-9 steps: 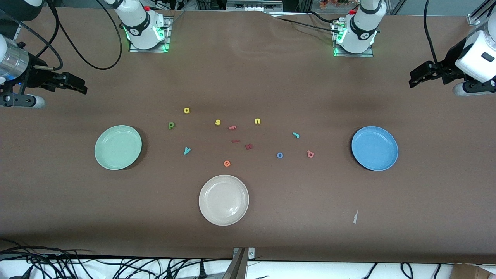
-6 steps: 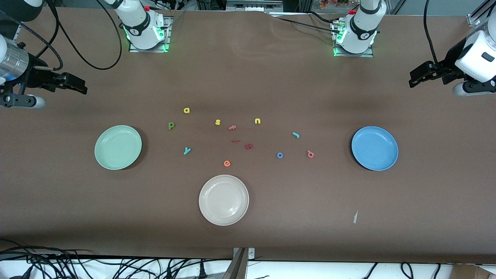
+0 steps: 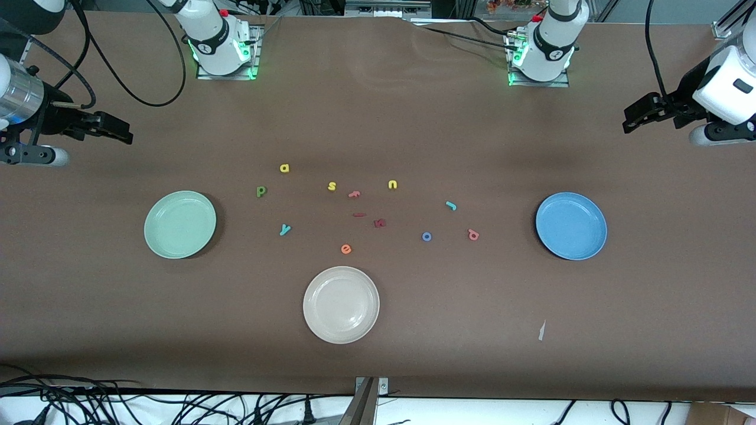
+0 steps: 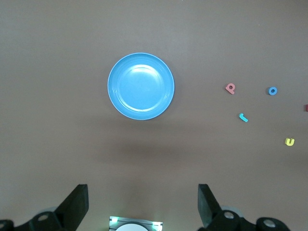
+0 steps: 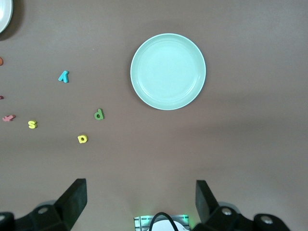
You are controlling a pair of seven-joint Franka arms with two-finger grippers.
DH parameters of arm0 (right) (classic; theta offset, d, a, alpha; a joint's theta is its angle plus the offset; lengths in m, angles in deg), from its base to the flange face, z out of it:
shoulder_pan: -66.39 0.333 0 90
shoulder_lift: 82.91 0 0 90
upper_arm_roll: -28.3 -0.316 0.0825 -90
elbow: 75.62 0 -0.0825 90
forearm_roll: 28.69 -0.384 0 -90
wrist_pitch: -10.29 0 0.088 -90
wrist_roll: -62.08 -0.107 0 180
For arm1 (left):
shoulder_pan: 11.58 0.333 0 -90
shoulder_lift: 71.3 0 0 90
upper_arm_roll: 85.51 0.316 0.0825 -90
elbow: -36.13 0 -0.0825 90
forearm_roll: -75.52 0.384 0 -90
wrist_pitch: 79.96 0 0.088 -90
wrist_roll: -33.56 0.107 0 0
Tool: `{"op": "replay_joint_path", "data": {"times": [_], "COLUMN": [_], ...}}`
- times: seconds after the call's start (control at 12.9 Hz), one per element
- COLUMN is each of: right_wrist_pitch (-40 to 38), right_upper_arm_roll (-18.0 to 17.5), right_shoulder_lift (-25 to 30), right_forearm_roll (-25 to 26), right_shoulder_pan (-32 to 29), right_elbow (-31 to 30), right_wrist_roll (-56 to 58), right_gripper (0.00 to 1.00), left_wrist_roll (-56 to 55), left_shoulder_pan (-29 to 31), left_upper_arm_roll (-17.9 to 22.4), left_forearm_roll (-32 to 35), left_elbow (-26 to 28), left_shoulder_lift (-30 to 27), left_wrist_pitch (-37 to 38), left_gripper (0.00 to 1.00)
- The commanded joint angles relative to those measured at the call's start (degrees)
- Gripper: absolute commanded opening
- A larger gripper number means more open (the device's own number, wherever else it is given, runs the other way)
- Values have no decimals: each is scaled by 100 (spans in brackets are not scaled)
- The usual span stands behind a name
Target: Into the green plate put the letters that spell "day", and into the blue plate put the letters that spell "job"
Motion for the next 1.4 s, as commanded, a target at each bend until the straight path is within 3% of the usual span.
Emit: {"op": "replay_joint_path", "data": {"times": [0.0,1.32], "right_wrist_pitch": [-24,-41], "right_upper_arm_roll": [-10,-19], "right_shoulder_lift": [12,20], "right_forearm_roll": [-85,-85], "right_shoulder_pan": [-46,-46], "right_elbow": [26,17], "right_wrist_roll": [32,41], "right_gripper": [100,100], "left_wrist_roll": [18,18], "left_shoulder_pan": [-14,-5], "left_upper_arm_roll": [-23,-242], "left_forearm_roll": [-60,-77], "left_elbow": [-198,-206], "left_shoulder_lift": [66,48], "left_wrist_pitch": [118,144], "left_gripper": [100,100]}}
